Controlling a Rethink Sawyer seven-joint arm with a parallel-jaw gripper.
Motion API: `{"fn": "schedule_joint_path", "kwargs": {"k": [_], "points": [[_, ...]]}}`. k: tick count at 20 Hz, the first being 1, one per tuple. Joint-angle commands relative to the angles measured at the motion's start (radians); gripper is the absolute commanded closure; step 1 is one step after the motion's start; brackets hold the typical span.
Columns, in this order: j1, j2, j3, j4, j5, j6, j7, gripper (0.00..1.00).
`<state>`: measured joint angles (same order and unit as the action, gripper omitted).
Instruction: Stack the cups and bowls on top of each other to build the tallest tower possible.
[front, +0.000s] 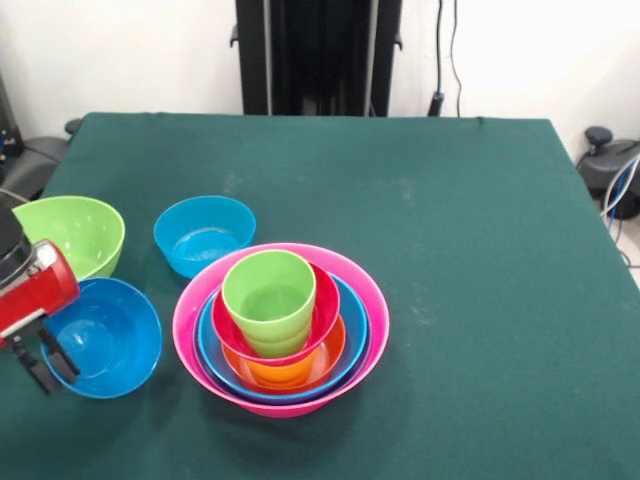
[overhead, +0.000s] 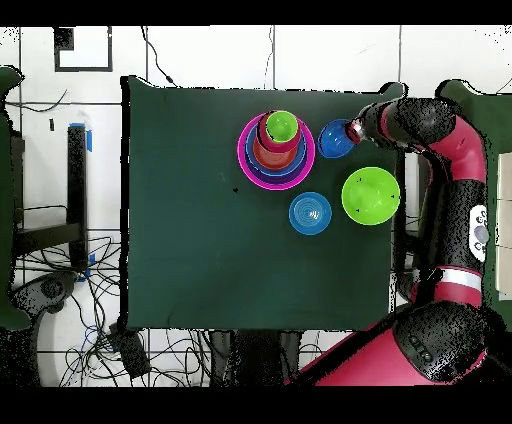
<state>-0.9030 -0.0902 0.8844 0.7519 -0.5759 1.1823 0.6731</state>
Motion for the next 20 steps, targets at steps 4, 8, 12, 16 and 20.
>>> {"fn": "schedule_joint_path", "kwargs": {"k": [4,8,12,16,20], "points": [[0.041,-0.054,-0.014,-0.007,0.044,0.094,-0.141,1.00],[0.026,-0.107,-0.032,0.036,0.085,0.111,-0.079,1.00],[0.002,-0.164,-0.054,0.105,0.119,0.096,-0.007,1.00],[-0.037,-0.250,-0.077,0.223,0.162,0.049,0.080,1.00],[-0.071,-0.340,-0.095,0.339,0.208,0.014,0.161,1.00]]}}
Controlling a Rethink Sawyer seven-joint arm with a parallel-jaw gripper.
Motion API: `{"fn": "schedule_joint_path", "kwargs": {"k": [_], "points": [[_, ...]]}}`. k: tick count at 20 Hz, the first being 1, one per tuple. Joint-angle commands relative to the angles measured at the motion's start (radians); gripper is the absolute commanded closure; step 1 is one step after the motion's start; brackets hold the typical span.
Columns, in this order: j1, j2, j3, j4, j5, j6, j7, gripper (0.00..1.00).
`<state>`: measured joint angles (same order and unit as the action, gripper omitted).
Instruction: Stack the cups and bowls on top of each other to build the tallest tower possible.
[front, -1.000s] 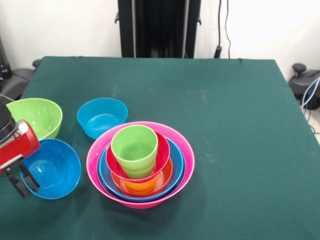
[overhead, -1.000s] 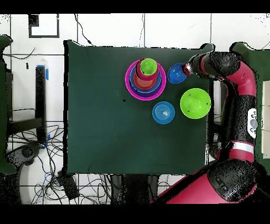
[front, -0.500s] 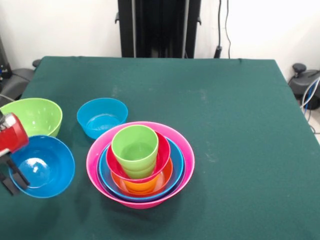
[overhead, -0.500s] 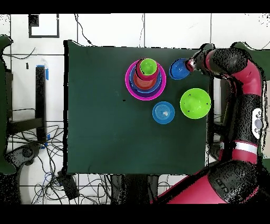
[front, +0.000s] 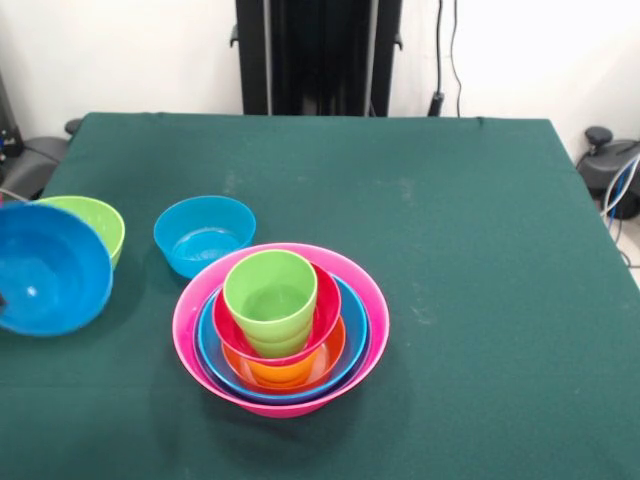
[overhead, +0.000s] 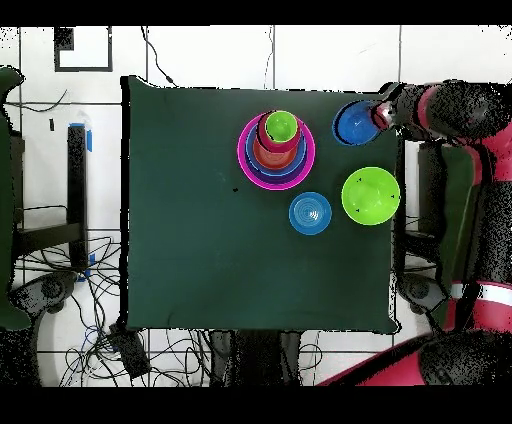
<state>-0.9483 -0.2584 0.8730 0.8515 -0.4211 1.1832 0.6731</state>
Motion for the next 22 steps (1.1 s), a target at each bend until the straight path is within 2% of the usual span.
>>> {"fn": "schedule_joint_path", "kwargs": {"k": [1,4,8,12,15,22], "points": [[-0.031,-0.189,-0.086,0.261,0.063,0.004,0.173,1.00],[-0.050,-0.281,-0.106,0.368,0.104,-0.029,0.256,1.00],[-0.058,-0.345,-0.147,0.492,0.161,-0.084,0.390,1.00],[-0.050,-0.355,-0.172,0.575,0.228,-0.122,0.480,1.00],[-0.045,-0.347,-0.177,0.614,0.273,-0.147,0.498,1.00],[-0.071,-0.348,-0.143,0.762,0.350,-0.291,0.569,1.00]]}}
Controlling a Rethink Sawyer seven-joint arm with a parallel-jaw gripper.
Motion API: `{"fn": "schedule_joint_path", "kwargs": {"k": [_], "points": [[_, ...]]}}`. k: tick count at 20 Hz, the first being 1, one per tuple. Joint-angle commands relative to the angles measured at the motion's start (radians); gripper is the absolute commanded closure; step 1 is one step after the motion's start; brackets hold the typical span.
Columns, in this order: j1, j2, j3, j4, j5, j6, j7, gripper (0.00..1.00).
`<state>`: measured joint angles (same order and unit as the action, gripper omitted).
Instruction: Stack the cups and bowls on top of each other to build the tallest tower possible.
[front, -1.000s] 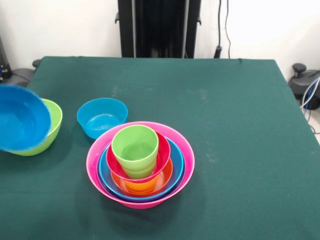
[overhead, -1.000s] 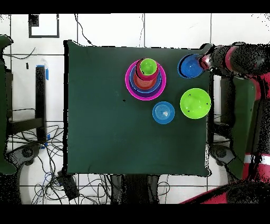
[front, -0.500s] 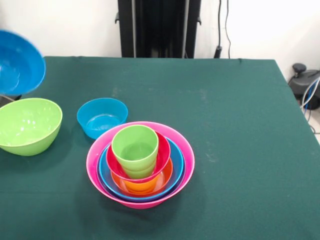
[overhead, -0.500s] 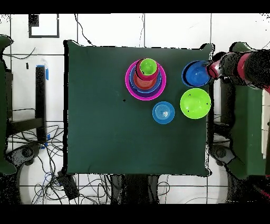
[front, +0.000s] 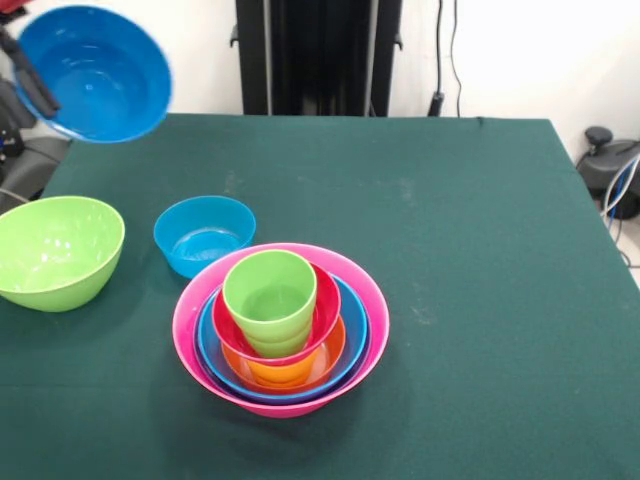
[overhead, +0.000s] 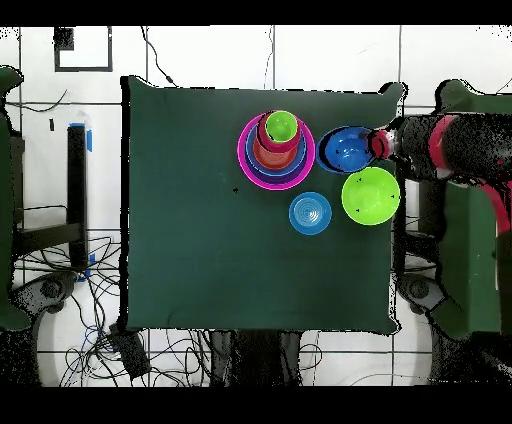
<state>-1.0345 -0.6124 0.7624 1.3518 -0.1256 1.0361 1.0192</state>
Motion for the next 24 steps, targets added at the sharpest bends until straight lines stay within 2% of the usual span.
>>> {"fn": "schedule_joint_path", "kwargs": {"k": [1,4,15,24], "points": [[0.012,0.007,-0.026,0.275,0.063,-0.157,0.227,1.00],[0.003,0.018,0.001,0.322,0.089,-0.213,0.243,1.00],[0.007,0.079,0.058,0.370,0.167,-0.295,0.235,1.00],[-0.014,0.126,0.138,0.405,0.237,-0.311,0.203,1.00]]}}
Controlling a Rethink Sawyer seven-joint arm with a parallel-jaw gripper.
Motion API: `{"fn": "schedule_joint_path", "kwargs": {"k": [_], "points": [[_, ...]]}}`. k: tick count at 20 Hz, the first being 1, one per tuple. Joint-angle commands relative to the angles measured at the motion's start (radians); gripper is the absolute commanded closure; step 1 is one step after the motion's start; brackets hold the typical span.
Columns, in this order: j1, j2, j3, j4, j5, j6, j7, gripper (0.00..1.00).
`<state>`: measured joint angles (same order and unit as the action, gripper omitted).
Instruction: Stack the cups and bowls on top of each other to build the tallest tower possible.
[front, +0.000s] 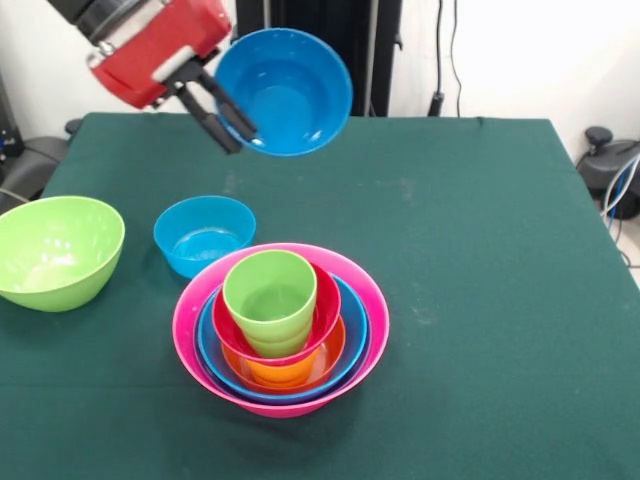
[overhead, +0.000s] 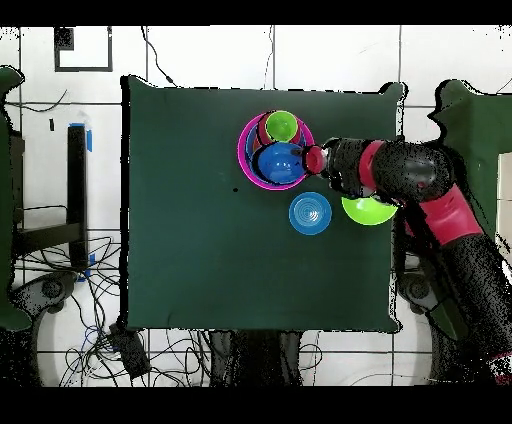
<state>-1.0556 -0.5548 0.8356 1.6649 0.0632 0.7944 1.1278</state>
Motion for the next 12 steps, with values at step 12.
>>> {"fn": "schedule_joint_path", "kwargs": {"k": [12], "points": [[0.026,0.198,0.151,-0.031,0.055,0.062,-0.048,1.00]]}}
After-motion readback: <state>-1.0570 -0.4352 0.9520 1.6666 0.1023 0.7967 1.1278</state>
